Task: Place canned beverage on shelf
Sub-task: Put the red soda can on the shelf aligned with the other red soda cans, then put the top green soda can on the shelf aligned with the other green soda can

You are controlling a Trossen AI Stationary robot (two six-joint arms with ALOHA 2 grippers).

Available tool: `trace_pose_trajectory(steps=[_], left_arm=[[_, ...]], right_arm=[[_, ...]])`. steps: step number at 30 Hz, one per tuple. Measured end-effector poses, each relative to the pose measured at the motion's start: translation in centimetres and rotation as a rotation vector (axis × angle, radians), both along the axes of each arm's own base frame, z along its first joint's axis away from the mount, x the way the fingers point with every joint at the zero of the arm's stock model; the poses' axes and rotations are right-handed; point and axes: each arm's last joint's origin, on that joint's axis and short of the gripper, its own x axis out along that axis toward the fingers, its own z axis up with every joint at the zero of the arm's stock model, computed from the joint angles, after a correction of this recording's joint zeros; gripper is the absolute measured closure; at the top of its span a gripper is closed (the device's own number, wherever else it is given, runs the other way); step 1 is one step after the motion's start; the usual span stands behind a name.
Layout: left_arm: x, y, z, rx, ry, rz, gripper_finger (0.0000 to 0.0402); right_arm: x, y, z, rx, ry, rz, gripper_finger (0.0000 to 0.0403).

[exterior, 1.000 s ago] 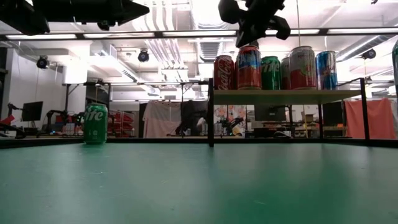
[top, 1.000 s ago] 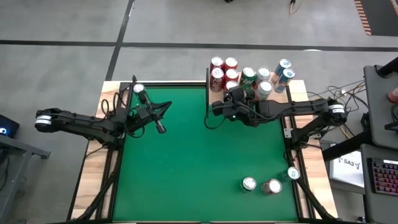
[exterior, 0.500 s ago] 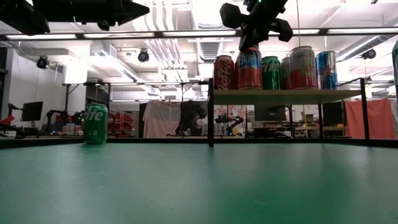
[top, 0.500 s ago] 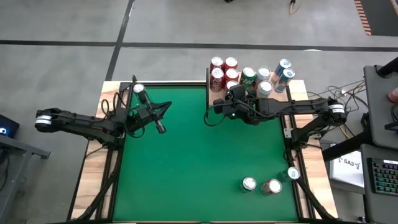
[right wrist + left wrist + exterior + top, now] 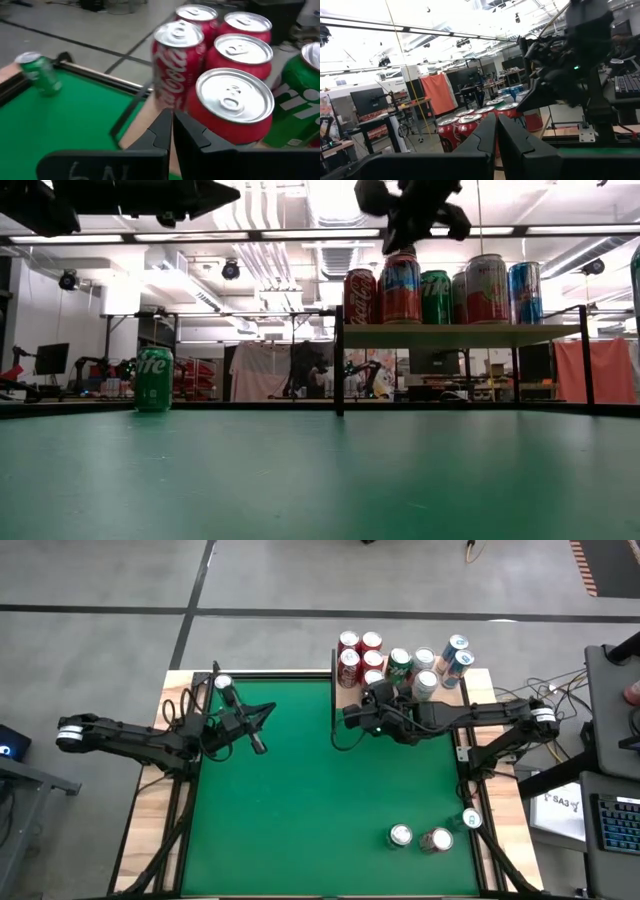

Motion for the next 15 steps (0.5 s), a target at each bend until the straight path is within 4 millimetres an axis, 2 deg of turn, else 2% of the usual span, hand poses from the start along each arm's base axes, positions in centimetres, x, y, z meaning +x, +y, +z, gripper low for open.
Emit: trace_pose_trajectory(steps=[9, 15], left_arm=[[0.0, 0.0, 0.0, -0.04, -0.024, -0.014, 0.0402], [0.3, 0.0, -0.5, -0.227, -0.074, -0.075, 0.0402]], right_arm=[[-1.0, 4.1, 2.5, -0.013, -0.003, 0.289, 0.0394], [-1.3, 6.8, 4.5, -0.009, -0.004, 0.508, 0.0394]])
